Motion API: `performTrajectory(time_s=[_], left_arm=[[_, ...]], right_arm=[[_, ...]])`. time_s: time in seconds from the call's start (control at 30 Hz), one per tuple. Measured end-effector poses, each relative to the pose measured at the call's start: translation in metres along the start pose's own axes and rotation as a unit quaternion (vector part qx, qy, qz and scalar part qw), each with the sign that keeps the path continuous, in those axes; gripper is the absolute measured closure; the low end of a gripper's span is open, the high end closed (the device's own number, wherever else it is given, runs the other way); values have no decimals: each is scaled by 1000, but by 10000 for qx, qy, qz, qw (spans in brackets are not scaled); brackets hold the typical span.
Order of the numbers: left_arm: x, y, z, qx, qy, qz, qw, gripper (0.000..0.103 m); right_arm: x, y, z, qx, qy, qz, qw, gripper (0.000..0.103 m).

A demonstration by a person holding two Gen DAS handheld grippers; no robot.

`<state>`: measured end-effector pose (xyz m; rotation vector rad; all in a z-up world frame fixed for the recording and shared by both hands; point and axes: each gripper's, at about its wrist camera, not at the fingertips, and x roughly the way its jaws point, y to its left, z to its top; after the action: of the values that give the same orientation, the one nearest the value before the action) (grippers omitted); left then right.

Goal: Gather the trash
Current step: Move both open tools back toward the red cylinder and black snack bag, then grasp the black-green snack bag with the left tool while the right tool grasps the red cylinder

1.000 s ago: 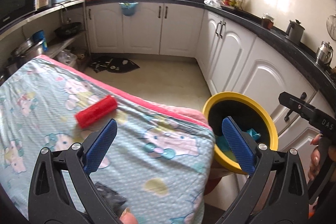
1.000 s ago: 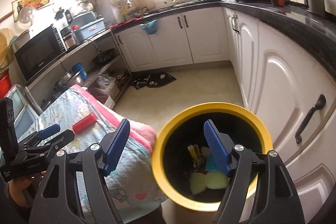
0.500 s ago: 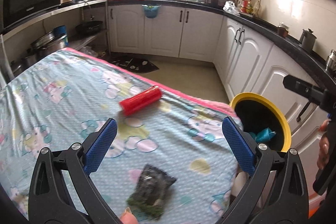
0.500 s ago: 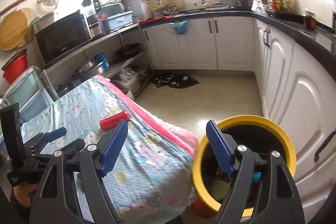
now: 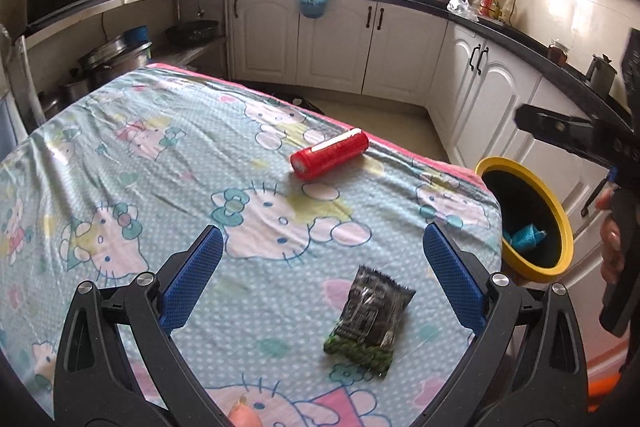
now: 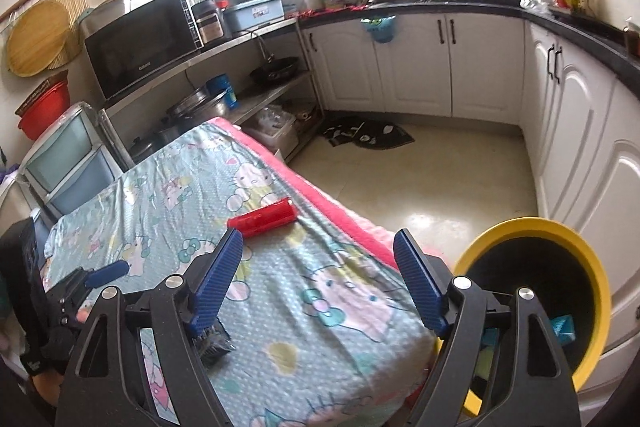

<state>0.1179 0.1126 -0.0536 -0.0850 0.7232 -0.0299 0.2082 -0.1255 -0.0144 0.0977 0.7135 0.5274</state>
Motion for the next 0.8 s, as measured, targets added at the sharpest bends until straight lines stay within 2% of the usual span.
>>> performTrajectory(time_s=[0.47, 0.6, 0.8], left_arm=[[7, 8, -33, 5, 429, -685, 9967, 11], [12, 1, -40, 69, 554, -892, 9945, 20], [22, -6, -47, 125, 698, -1088, 9915, 32]], right_arm=[[82, 31, 4, 217, 667, 302, 9971, 28], [112, 40, 6, 382, 876, 370, 9947, 28], [155, 53, 10, 642, 1308, 451, 9883, 38]])
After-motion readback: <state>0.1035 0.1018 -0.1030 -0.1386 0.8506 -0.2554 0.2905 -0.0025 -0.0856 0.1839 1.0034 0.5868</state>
